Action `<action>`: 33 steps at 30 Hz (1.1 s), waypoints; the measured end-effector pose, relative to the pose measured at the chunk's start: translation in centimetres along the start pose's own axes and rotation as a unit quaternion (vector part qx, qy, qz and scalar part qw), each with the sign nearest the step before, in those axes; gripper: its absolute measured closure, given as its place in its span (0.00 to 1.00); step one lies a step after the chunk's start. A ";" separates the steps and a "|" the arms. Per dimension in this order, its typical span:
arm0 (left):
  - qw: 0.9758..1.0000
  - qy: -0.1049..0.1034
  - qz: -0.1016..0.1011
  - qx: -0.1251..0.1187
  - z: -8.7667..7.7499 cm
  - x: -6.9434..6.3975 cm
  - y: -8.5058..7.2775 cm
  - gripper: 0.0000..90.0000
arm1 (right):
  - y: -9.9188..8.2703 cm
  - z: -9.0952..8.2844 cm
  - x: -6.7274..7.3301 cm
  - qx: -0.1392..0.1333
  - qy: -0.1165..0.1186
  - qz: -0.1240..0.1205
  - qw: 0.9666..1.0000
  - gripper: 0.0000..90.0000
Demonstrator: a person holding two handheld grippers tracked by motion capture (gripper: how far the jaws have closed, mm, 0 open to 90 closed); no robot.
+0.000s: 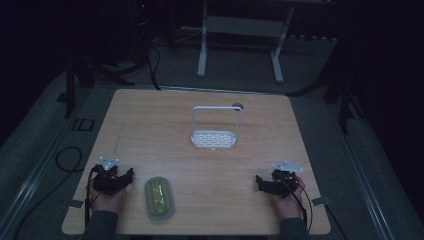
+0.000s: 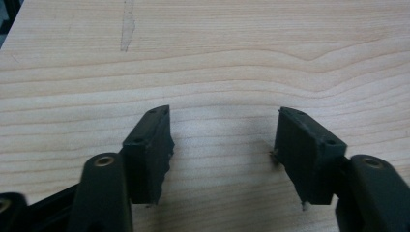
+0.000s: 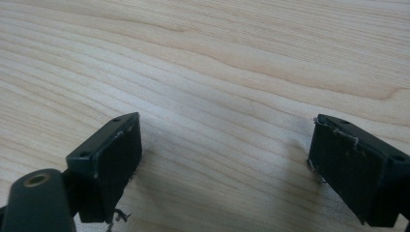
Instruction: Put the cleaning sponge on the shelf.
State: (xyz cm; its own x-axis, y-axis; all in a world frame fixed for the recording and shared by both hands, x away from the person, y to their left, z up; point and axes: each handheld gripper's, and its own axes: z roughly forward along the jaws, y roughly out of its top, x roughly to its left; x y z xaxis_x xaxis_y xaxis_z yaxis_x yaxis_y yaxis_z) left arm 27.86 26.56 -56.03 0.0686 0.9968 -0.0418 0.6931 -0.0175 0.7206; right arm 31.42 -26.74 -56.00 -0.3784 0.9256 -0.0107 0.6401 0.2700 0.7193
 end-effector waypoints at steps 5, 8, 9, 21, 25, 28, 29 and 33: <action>1.000 -0.011 -0.004 -0.002 -0.4 0.0 0.1 0.51 | 0.0 0.0 0.0 0.000 -0.001 0.002 1.000 0.13; 1.000 -0.024 -0.004 -0.004 -0.8 0.0 0.1 0.53 | 0.0 0.0 0.1 0.000 -0.001 0.002 1.000 0.13; 1.000 -0.029 -0.004 -0.005 -1.0 0.0 0.1 0.54 | 0.0 0.0 0.1 0.000 -0.001 0.002 1.000 0.13; 0.995 -0.091 0.030 -0.007 -3.6 -1.5 0.1 0.98 | 0.0 0.0 0.1 0.000 -0.002 0.003 1.000 0.13; 0.992 -0.106 0.064 -0.013 -4.8 -3.0 0.3 1.00 | 0.0 0.0 0.1 0.000 -0.002 0.003 1.000 0.13; 0.990 -0.116 0.081 -0.018 -5.6 -4.1 0.3 1.00 | 0.0 0.0 0.1 0.000 -0.002 0.003 1.000 0.13; 0.989 -0.119 0.089 -0.019 -6.0 -4.5 0.3 1.00 | 0.0 0.0 0.1 0.000 -0.002 0.003 1.000 0.13; 0.985 -0.132 0.112 -0.024 -7.1 -5.9 0.3 1.00 | 0.0 0.0 0.1 -0.001 -0.002 0.003 1.000 0.13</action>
State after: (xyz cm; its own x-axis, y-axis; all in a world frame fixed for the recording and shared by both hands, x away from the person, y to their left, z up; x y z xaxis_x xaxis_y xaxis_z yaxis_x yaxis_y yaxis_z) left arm 22.55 21.25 -50.61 0.4039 0.9133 -0.0528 0.6057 -0.2237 0.7636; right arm 31.36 -26.68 -56.00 -0.3713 0.9285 -0.0094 0.6418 0.2639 0.7200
